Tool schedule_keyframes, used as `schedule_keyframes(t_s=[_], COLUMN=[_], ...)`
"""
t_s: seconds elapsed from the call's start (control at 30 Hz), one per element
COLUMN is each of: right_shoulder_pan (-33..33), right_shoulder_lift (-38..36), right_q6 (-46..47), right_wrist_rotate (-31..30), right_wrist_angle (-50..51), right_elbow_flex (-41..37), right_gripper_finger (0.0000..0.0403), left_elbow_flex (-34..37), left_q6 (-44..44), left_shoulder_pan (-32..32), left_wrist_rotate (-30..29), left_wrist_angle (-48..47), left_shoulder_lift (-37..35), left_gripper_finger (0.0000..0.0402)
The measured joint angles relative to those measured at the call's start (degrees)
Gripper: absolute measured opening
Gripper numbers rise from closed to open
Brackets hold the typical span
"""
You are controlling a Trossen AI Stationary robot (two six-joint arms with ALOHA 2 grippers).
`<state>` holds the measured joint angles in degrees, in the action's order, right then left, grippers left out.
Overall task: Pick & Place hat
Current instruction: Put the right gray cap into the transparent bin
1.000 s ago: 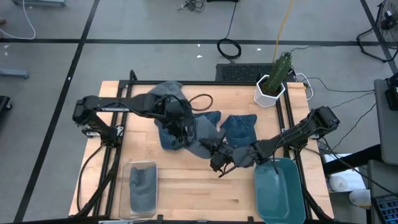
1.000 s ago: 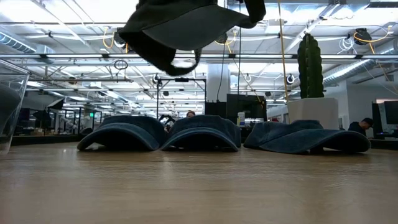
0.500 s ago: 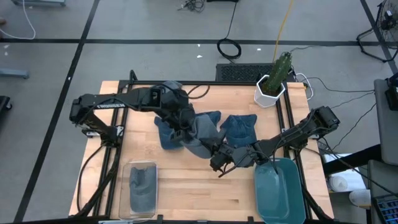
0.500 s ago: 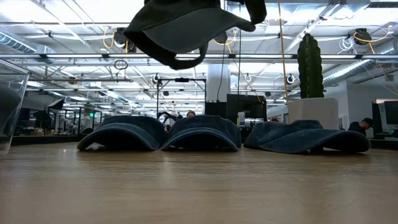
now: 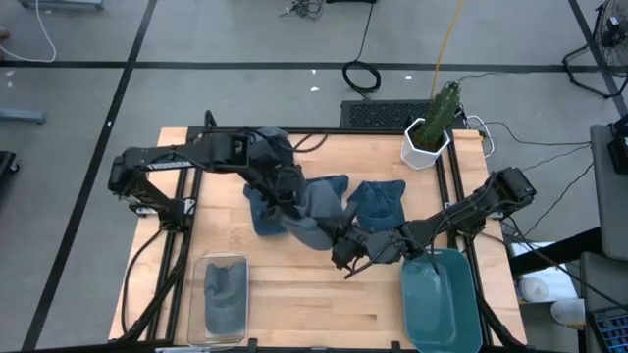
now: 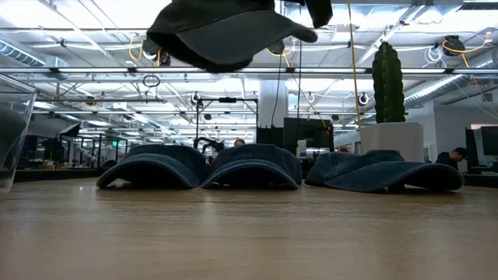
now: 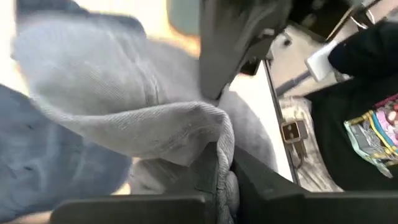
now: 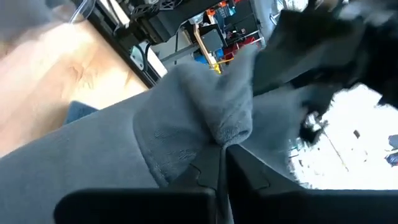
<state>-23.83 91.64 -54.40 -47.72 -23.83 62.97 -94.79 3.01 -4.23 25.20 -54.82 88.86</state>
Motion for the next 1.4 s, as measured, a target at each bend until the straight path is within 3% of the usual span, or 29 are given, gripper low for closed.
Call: schedule_keyframes(t_s=[0.17, 0.4, 0.57, 0.67, 0.87, 1.0, 1.13, 1.4], right_shoulder_pan=[0.26, 0.24, 0.24, 0.24, 1.04, 1.31, 1.29, 1.29], right_shoulder_lift=[-0.04, -0.24, -3.05, -6.60, -14.30, -19.94, -27.60, -46.82], right_q6=[5.51, 12.66, 20.12, 26.03, 37.51, 40.76, 40.05, 33.46], right_wrist_rotate=[-0.05, -0.35, -2.97, -2.80, 9.84, 10.21, 10.30, 10.01], right_wrist_angle=[-0.41, -0.64, 1.14, 8.29, 23.44, 28.43, 26.92, 10.29], right_elbow_flex=[0.03, 0.03, 0.03, 0.03, 0.05, -1.07, -7.66, -22.90], right_gripper_finger=[0.0046, 0.0161, 0.0238, 0.0267, 0.0292, 0.0293, 0.0288, 0.0290], left_elbow_flex=[-8.39, -17.66, -19.05, -19.05, -19.07, -19.07, -19.16, -19.16], left_q6=[-3.65, -4.59, -3.31, -3.07, -4.66, -2.84, 1.27, 12.74], left_shoulder_pan=[1.79, 3.67, 4.79, 5.88, 10.40, 15.19, 19.63, 26.21], left_wrist_rotate=[-5.12, -11.66, -16.99, -18.27, -20.96, -25.14, -28.93, -31.33], left_wrist_angle=[-5.71, -11.27, -16.84, -19.31, -21.81, -24.30, -28.03, -29.57], left_shoulder_lift=[0.06, 0.00, 0.02, -0.02, -0.09, -0.60, -0.99, -2.35], left_gripper_finger=[0.0018, 0.0018, 0.0018, 0.0018, 0.0018, 0.0018, 0.0018, 0.0018])
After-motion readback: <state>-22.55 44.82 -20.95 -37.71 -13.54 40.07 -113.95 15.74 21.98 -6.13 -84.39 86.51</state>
